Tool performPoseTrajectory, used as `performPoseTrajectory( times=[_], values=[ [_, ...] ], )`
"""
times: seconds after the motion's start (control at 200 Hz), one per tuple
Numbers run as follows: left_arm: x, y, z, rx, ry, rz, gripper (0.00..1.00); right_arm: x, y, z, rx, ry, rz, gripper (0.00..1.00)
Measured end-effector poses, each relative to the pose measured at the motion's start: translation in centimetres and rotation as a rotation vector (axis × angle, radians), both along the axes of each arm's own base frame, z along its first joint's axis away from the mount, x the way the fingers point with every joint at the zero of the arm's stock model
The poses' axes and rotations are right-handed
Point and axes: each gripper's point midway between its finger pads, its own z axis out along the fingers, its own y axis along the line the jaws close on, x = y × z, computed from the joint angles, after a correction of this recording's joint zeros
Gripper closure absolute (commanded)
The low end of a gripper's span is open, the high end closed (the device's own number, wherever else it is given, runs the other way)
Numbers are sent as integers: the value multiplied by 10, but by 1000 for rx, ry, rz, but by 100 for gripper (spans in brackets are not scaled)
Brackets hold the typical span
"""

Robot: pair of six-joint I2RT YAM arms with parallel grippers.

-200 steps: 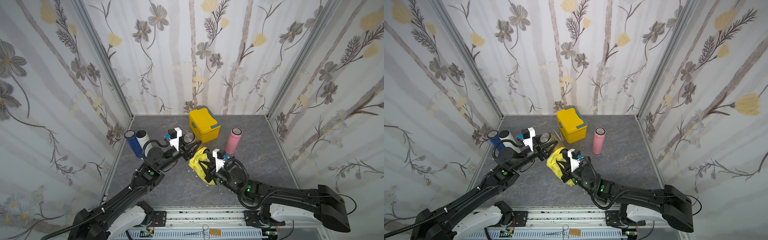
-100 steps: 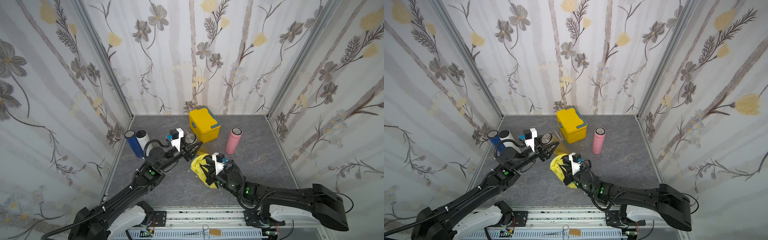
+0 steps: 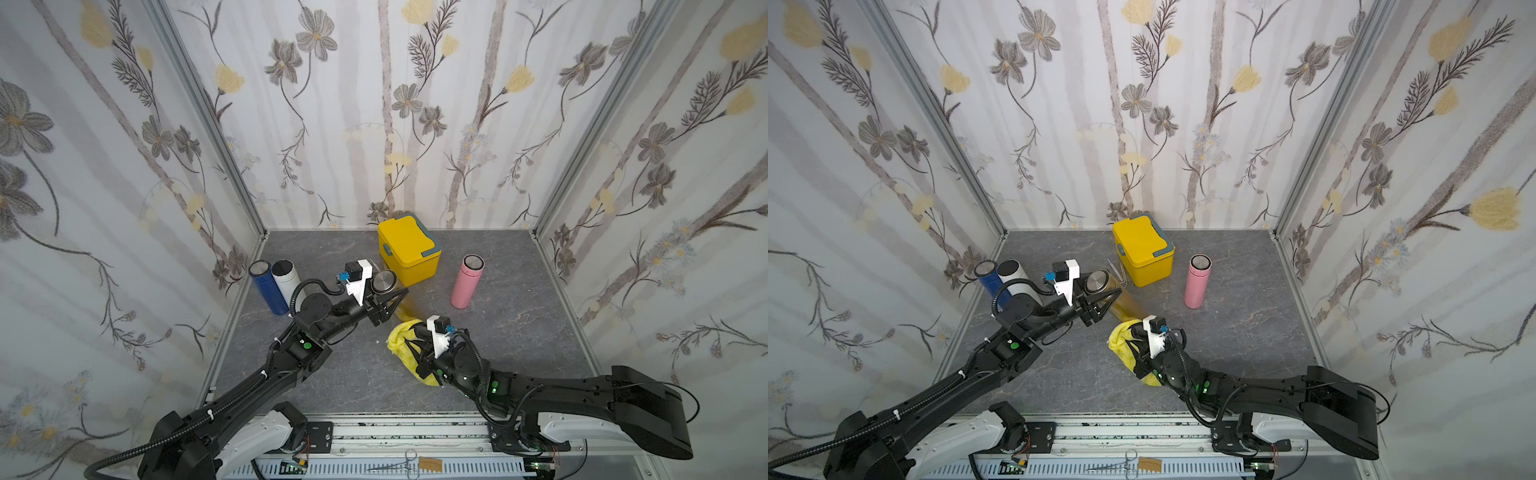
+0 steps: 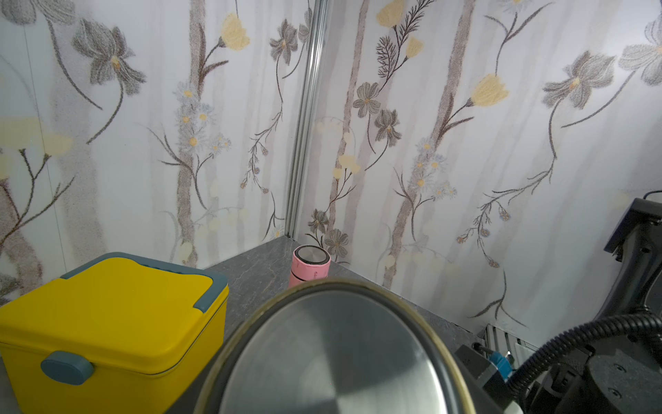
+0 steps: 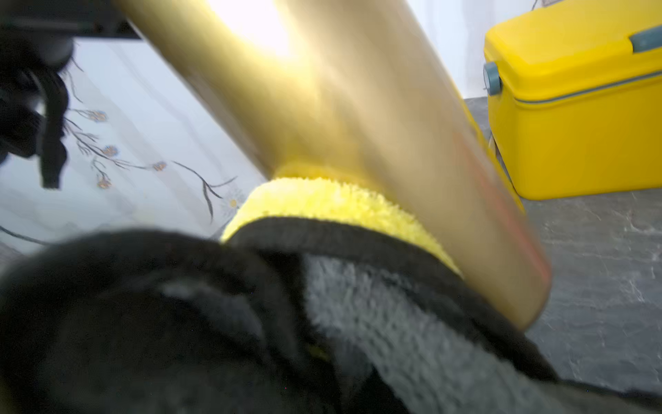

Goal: Wipe the surface of the thermos
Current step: Wipe the dirt from the surface of the thermos.

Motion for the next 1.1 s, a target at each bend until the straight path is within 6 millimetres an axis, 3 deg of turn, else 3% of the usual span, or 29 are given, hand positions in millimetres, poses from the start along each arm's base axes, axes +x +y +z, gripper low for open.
performPoseTrajectory(
  times=[0.115, 0.21, 0.285, 0.42, 0.485, 0.575, 0.704, 0.789, 0.884, 1.039, 1.099],
  values=[
    [-3, -1, 3, -6, -14, -11, 100, -5, 3, 59, 126, -67, 36, 100],
    [-5, -2, -1, 3, -13, -23, 100, -8, 1, 67, 153, -85, 45, 100],
    [-5, -3, -5, 18, -12, -26, 100, -8, 0, 53, 138, -77, 42, 100],
    [-6, -3, -11, 41, -10, -23, 100, -8, -5, -12, 35, 5, 30, 100],
    [-7, -3, -10, 45, -20, -24, 100, -7, -7, -28, -5, 30, 18, 100],
    [-9, -2, -4, 32, -42, -24, 100, -5, -4, -9, 16, 23, 17, 100],
    [-12, -2, 2, 16, -65, -29, 100, -9, 1, 50, 133, -47, 52, 100],
    [-14, -3, 0, 23, -69, -40, 100, -11, 1, 61, 157, -72, 65, 100],
    [-16, -5, -4, 44, -81, -51, 100, -11, 1, 48, 150, -69, 62, 100],
    [-21, -8, -19, 85, -115, -74, 100, -8, -8, -27, 37, 37, 34, 100],
    [-24, -9, -26, 96, -128, -86, 100, -9, -11, -38, 18, 58, 33, 100]
  ],
)
